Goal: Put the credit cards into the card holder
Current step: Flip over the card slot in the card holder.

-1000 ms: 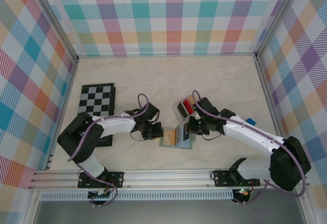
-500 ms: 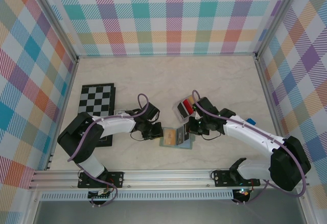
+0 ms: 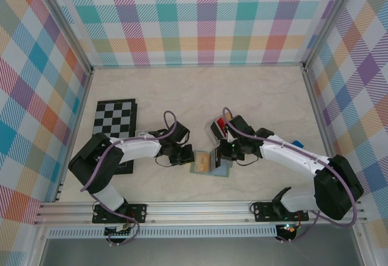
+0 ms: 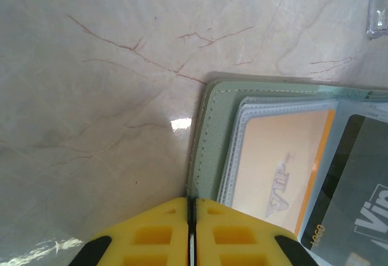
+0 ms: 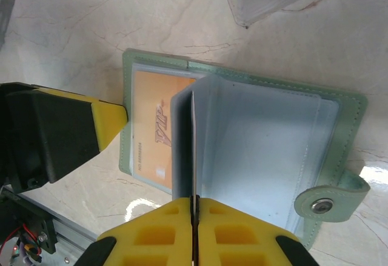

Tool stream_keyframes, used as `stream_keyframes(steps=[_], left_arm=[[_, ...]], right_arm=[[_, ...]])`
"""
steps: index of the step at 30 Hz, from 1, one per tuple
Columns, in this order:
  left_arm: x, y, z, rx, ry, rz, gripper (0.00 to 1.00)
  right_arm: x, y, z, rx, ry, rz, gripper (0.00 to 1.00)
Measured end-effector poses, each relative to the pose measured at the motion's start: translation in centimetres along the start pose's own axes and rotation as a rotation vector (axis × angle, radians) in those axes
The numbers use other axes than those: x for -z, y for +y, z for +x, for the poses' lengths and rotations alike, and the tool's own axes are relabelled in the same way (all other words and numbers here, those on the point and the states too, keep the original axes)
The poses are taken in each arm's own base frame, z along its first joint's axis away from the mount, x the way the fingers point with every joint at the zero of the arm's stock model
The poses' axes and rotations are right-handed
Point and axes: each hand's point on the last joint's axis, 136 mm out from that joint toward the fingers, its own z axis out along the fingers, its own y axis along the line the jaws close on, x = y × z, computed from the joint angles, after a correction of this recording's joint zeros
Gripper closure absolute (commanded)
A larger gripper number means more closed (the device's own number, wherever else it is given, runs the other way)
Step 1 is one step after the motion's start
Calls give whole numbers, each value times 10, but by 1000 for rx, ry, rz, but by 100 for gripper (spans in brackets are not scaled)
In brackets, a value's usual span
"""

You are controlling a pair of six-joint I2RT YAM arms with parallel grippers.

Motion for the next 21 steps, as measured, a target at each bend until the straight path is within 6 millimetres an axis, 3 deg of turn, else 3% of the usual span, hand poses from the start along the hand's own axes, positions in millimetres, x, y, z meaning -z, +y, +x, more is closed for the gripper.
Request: stream_keyframes(steps=[14, 21], left_arm=[[0, 0, 0, 2, 0, 0, 91], [0, 0, 0, 2, 0, 0, 92]], right_arm=[[-13, 3, 1, -2, 45, -13, 93], [-11, -5, -2, -2, 24, 40, 93]])
